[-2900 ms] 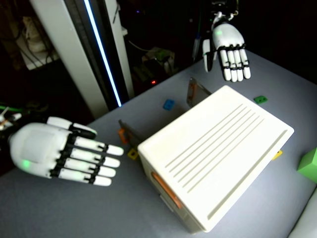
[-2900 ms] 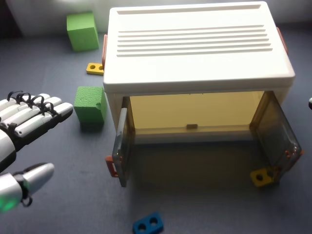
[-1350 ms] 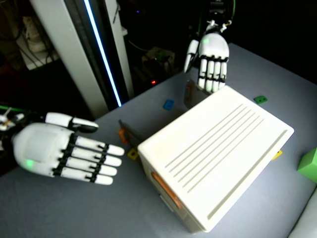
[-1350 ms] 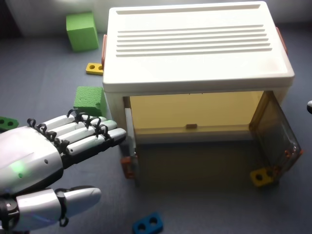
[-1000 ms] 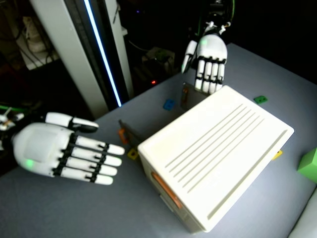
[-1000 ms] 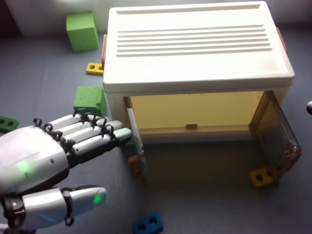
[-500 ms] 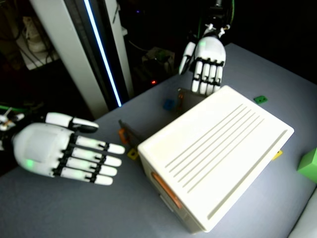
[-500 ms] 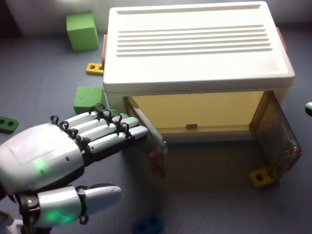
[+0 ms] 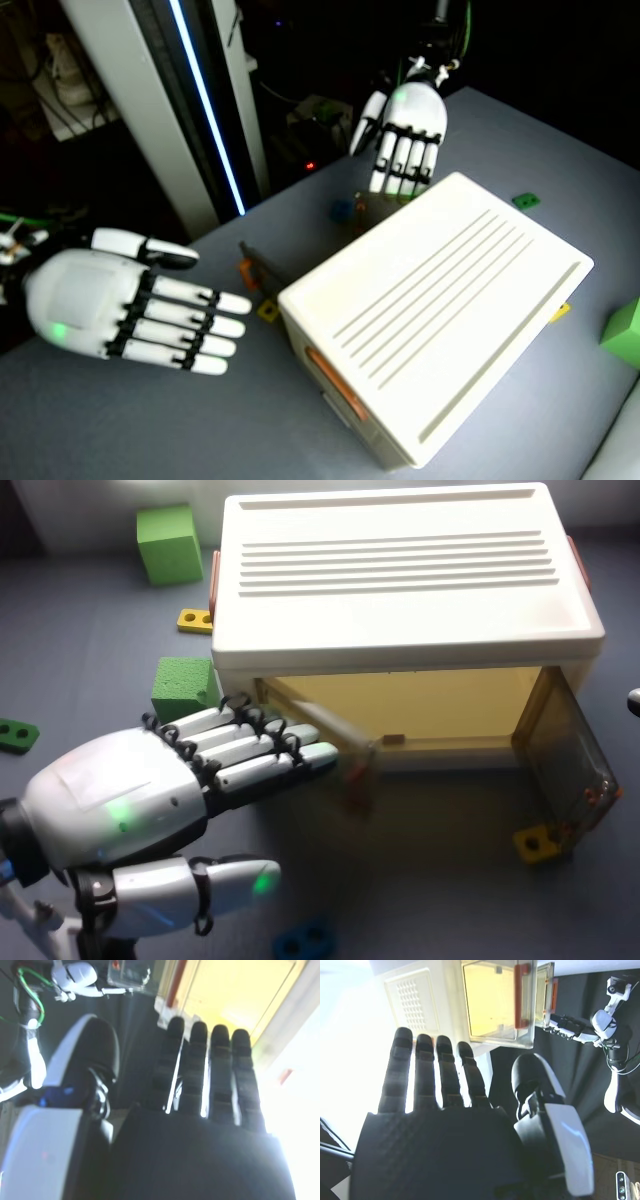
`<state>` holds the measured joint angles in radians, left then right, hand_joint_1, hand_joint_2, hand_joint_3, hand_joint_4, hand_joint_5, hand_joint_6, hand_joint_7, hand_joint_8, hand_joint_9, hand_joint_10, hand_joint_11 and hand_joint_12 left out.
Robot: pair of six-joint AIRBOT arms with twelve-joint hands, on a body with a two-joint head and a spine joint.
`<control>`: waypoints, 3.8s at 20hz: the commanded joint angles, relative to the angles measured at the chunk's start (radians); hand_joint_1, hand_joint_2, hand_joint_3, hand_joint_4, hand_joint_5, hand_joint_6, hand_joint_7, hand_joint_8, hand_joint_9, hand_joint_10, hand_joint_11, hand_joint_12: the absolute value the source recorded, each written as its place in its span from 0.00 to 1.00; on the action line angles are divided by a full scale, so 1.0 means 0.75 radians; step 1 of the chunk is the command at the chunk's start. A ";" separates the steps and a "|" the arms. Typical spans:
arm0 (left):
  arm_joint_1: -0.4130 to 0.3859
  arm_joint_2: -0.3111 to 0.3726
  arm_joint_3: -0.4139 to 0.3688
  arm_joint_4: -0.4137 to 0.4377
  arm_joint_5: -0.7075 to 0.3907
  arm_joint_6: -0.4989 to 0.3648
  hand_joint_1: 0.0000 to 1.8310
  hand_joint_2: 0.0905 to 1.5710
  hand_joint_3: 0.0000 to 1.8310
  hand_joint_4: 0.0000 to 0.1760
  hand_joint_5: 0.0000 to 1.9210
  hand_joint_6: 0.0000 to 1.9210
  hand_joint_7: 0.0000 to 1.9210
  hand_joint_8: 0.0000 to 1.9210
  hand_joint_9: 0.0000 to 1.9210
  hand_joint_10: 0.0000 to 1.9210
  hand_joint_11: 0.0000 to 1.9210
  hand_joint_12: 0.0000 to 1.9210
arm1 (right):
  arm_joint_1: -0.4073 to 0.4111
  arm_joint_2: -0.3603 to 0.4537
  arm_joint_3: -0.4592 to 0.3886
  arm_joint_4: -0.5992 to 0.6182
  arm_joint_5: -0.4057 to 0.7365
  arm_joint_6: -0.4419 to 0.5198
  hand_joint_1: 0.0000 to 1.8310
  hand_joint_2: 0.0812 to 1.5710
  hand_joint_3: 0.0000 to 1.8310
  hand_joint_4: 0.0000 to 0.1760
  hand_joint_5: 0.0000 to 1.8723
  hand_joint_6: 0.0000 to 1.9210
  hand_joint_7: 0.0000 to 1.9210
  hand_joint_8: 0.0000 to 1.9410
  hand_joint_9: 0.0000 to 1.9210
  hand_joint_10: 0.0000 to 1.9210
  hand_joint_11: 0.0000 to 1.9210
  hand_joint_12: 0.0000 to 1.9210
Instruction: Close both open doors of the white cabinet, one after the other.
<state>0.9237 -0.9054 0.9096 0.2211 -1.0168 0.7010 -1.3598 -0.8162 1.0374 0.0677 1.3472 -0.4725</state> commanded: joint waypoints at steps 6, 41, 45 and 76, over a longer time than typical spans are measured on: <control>-0.052 -0.049 0.034 -0.009 -0.121 -0.007 0.00 0.94 0.00 0.00 0.06 0.00 0.06 0.00 0.06 0.00 0.00 0.17 | 0.007 -0.001 0.009 0.034 0.141 0.009 0.00 0.90 0.00 0.01 0.05 0.00 0.04 0.00 0.05 0.00 0.09 0.01; 0.388 0.182 -0.160 -0.511 -0.533 0.185 0.00 0.93 0.00 0.00 0.05 0.00 0.06 0.00 0.07 0.00 0.00 0.29 | 0.218 -0.045 -0.021 -0.300 0.027 0.025 0.00 0.97 0.01 0.00 0.01 0.00 0.00 0.00 0.00 0.00 0.00 0.00; 0.391 0.183 -0.161 -0.511 -0.536 0.186 0.00 0.91 0.00 0.00 0.04 0.00 0.07 0.00 0.09 0.00 0.00 0.28 | 0.269 -0.074 -0.007 -0.345 -0.003 0.038 0.00 0.97 0.01 0.00 0.01 0.00 0.00 0.00 0.00 0.00 0.00 0.00; 0.414 0.181 -0.140 -0.610 -0.673 0.188 0.00 0.96 0.01 0.00 0.03 0.00 0.01 0.00 0.03 0.00 0.00 0.23 | 0.184 -0.058 0.056 -0.158 0.153 0.210 0.00 0.96 0.00 0.00 0.04 0.00 0.04 0.00 0.02 0.00 0.03 0.01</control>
<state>1.2369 -0.7700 0.8013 -0.2333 -1.3853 0.8433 -1.2316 -0.8585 1.0801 -0.0601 1.3216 -0.3191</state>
